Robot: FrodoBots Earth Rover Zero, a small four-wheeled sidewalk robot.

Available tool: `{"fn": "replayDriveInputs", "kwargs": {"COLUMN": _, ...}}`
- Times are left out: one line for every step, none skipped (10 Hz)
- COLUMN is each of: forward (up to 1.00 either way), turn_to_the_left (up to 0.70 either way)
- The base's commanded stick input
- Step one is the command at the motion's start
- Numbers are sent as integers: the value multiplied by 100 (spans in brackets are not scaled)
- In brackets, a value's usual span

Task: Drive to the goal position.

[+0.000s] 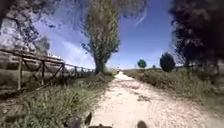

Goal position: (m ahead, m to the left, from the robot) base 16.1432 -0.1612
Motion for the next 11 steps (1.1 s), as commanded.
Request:
{"fn": "replayDriveInputs", "kwargs": {"forward": 70, "turn_to_the_left": 0}}
{"fn": "replayDriveInputs", "kwargs": {"forward": 70, "turn_to_the_left": 0}}
{"fn": "replayDriveInputs", "kwargs": {"forward": 70, "turn_to_the_left": 0}}
{"fn": "replayDriveInputs", "kwargs": {"forward": 70, "turn_to_the_left": -24}}
{"fn": "replayDriveInputs", "kwargs": {"forward": 70, "turn_to_the_left": -35}}
{"fn": "replayDriveInputs", "kwargs": {"forward": 70, "turn_to_the_left": -35}}
{"fn": "replayDriveInputs", "kwargs": {"forward": 70, "turn_to_the_left": -35}}
{"fn": "replayDriveInputs", "kwargs": {"forward": 70, "turn_to_the_left": -35}}
{"fn": "replayDriveInputs", "kwargs": {"forward": 70, "turn_to_the_left": -18}}
{"fn": "replayDriveInputs", "kwargs": {"forward": 70, "turn_to_the_left": 0}}
{"fn": "replayDriveInputs", "kwargs": {"forward": 70, "turn_to_the_left": 0}}
